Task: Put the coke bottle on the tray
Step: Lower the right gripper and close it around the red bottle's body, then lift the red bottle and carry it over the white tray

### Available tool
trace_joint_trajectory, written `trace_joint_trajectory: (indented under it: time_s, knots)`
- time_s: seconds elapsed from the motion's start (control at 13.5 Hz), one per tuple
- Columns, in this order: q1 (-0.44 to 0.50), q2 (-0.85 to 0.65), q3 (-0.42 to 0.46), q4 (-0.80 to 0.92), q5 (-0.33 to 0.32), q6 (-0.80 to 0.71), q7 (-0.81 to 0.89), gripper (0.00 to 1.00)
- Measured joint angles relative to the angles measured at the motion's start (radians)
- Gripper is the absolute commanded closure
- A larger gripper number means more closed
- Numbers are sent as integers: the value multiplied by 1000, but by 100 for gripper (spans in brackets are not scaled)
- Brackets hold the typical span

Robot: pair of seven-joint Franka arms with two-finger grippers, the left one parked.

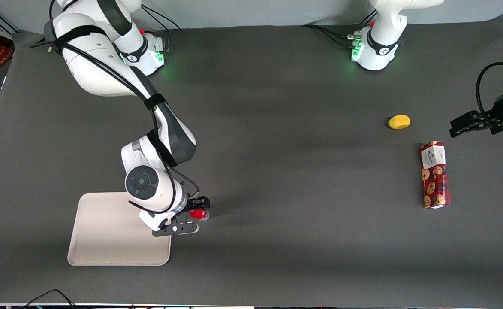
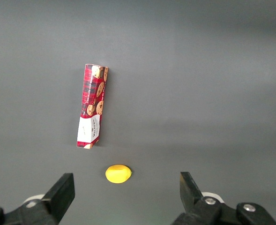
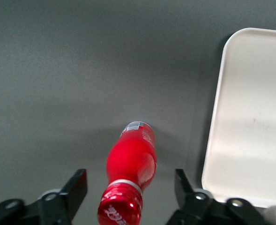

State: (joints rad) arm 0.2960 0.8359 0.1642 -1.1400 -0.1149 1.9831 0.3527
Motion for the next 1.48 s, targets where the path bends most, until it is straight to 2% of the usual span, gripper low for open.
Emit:
trace_joint_trajectory:
  time_s: [0.15, 0.37, 0.96, 1.48]
  knots:
    - [0, 2, 1, 0, 0, 0, 0, 75]
    - [0, 2, 2, 2, 0, 0, 0, 98]
    - [-2, -17, 3, 12, -1, -44, 0, 100]
    - [-46, -245, 42, 31, 5, -251, -83, 100]
